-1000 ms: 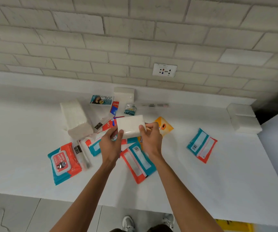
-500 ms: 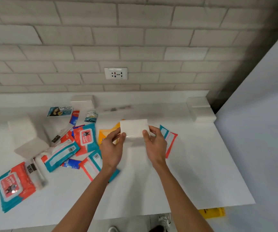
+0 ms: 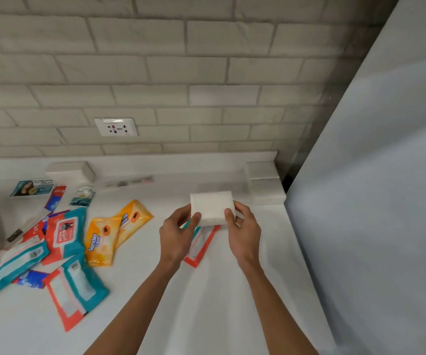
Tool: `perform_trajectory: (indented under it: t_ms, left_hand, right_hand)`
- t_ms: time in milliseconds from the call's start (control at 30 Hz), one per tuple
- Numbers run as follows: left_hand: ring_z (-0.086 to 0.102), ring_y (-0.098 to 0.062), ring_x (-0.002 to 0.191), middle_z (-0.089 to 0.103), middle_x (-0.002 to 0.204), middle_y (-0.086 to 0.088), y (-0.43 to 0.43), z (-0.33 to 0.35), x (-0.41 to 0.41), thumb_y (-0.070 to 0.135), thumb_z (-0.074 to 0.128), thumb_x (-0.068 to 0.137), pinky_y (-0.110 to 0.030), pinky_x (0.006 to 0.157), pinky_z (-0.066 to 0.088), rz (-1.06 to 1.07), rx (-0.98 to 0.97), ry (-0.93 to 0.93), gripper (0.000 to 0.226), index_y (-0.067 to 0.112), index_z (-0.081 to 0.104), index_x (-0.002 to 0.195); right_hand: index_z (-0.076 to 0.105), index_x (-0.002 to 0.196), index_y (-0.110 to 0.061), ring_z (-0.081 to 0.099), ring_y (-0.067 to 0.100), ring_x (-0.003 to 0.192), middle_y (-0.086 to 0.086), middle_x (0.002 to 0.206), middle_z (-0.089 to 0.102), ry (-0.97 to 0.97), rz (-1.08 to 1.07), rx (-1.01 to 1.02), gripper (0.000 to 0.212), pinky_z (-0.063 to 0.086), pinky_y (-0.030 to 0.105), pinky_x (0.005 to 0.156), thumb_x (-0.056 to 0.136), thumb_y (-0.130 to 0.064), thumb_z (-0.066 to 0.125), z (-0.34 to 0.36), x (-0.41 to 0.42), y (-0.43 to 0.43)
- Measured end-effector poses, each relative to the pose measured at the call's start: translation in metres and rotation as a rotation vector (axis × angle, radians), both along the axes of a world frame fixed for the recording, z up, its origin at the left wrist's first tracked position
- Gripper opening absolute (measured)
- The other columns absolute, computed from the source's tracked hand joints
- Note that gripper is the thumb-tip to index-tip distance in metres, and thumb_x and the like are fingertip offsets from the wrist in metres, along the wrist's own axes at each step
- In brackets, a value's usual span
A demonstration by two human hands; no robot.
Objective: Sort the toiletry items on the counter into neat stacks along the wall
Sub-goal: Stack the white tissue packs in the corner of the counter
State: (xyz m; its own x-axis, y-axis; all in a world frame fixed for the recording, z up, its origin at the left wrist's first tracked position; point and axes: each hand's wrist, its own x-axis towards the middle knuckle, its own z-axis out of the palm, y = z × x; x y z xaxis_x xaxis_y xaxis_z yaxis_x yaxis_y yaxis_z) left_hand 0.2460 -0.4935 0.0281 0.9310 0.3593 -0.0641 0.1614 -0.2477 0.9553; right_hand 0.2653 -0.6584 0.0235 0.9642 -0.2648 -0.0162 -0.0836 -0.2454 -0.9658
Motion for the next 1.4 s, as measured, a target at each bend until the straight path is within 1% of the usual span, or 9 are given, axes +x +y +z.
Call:
perform_trajectory:
  t_ms: [100, 167, 233, 567, 667, 833, 933, 1167, 1400]
  left_hand:
    - [0.067, -0.006, 0.109, 0.069, 0.122, 0.018, -0.034, -0.004, 0.024, 0.038, 0.075, 0.092, -0.027, 0.099, 0.055, -0.053, -0.013, 0.021, 0.044, 0.023, 0.067, 0.133]
    - [0.067, -0.008, 0.111, 0.069, 0.124, 0.017, -0.054, -0.004, 0.04, 0.038, 0.076, 0.091, -0.023, 0.093, 0.055, -0.079, -0.04, 0.036, 0.044, 0.026, 0.067, 0.132]
    - [0.067, -0.006, 0.113, 0.07, 0.121, 0.02, -0.072, -0.004, 0.057, 0.038, 0.077, 0.09, -0.019, 0.087, 0.055, -0.114, -0.053, 0.023, 0.042, 0.029, 0.068, 0.13]
    - [0.063, -0.01, 0.123, 0.065, 0.137, 0.01, -0.134, 0.0, 0.155, 0.035, 0.08, 0.088, -0.032, 0.107, 0.051, -0.244, -0.05, 0.069, 0.063, 0.022, 0.057, 0.145]
    - [0.064, -0.007, 0.123, 0.064, 0.137, 0.014, -0.143, -0.005, 0.184, 0.025, 0.082, 0.086, -0.024, 0.101, 0.051, -0.277, -0.082, 0.108, 0.066, 0.026, 0.056, 0.147]
    - [0.06, -0.006, 0.128, 0.063, 0.139, 0.013, -0.158, -0.015, 0.221, 0.01, 0.079, 0.085, -0.012, 0.085, 0.048, -0.297, -0.149, 0.185, 0.075, 0.026, 0.049, 0.152]
    - [0.057, -0.007, 0.131, 0.058, 0.143, 0.013, -0.164, -0.019, 0.232, 0.004, 0.075, 0.086, -0.017, 0.092, 0.047, -0.313, -0.15, 0.232, 0.08, 0.024, 0.042, 0.156]
    - [0.053, -0.015, 0.135, 0.055, 0.149, 0.008, -0.162, -0.032, 0.245, 0.007, 0.062, 0.083, -0.029, 0.105, 0.047, -0.36, -0.036, 0.293, 0.083, 0.026, 0.033, 0.159]
    - [0.062, -0.02, 0.109, 0.067, 0.114, 0.003, -0.166, -0.029, 0.249, 0.003, 0.053, 0.09, -0.024, 0.083, 0.044, -0.375, 0.028, 0.299, 0.077, 0.025, 0.031, 0.16]
  right_hand:
    - [0.063, 0.137, -0.026, 0.066, 0.009, 0.112, -0.007, 0.13, 0.067, -0.006, -0.02, -0.008, 0.034, 0.055, 0.01, 0.086, 0.104, -0.036, 0.063, -0.005, 0.021, -0.036]
    - [0.063, 0.138, -0.027, 0.065, 0.009, 0.114, -0.008, 0.13, 0.068, 0.006, -0.035, 0.0, 0.034, 0.057, 0.022, 0.097, 0.105, -0.035, 0.062, -0.006, 0.036, -0.056]
    - [0.063, 0.14, -0.025, 0.063, 0.006, 0.116, -0.007, 0.133, 0.068, 0.014, -0.052, -0.011, 0.036, 0.053, 0.024, 0.102, 0.106, -0.034, 0.061, -0.006, 0.053, -0.073]
    - [0.056, 0.148, -0.024, 0.065, 0.022, 0.124, 0.001, 0.139, 0.066, 0.027, -0.066, -0.065, 0.042, 0.054, 0.036, 0.105, 0.108, -0.037, 0.054, -0.015, 0.147, -0.131]
    - [0.051, 0.152, -0.022, 0.06, 0.025, 0.131, 0.004, 0.146, 0.061, 0.068, -0.039, -0.165, 0.043, 0.047, 0.028, 0.103, 0.11, -0.034, 0.049, -0.008, 0.172, -0.143]
    - [0.04, 0.16, -0.021, 0.051, 0.027, 0.142, 0.005, 0.157, 0.051, 0.121, 0.016, -0.175, 0.05, 0.044, 0.039, 0.116, 0.111, -0.033, 0.046, -0.014, 0.208, -0.157]
    - [0.039, 0.16, -0.02, 0.051, 0.028, 0.141, 0.006, 0.156, 0.052, 0.143, 0.035, -0.194, 0.052, 0.045, 0.046, 0.116, 0.111, -0.031, 0.045, -0.023, 0.224, -0.163]
    - [0.037, 0.162, -0.02, 0.049, 0.028, 0.143, 0.006, 0.158, 0.05, 0.162, 0.09, -0.214, 0.051, 0.043, 0.046, 0.118, 0.112, -0.028, 0.043, -0.04, 0.232, -0.165]
    - [0.036, 0.162, -0.019, 0.048, 0.029, 0.144, 0.007, 0.159, 0.049, 0.173, 0.06, -0.222, 0.051, 0.041, 0.047, 0.119, 0.112, -0.029, 0.042, -0.047, 0.239, -0.169]
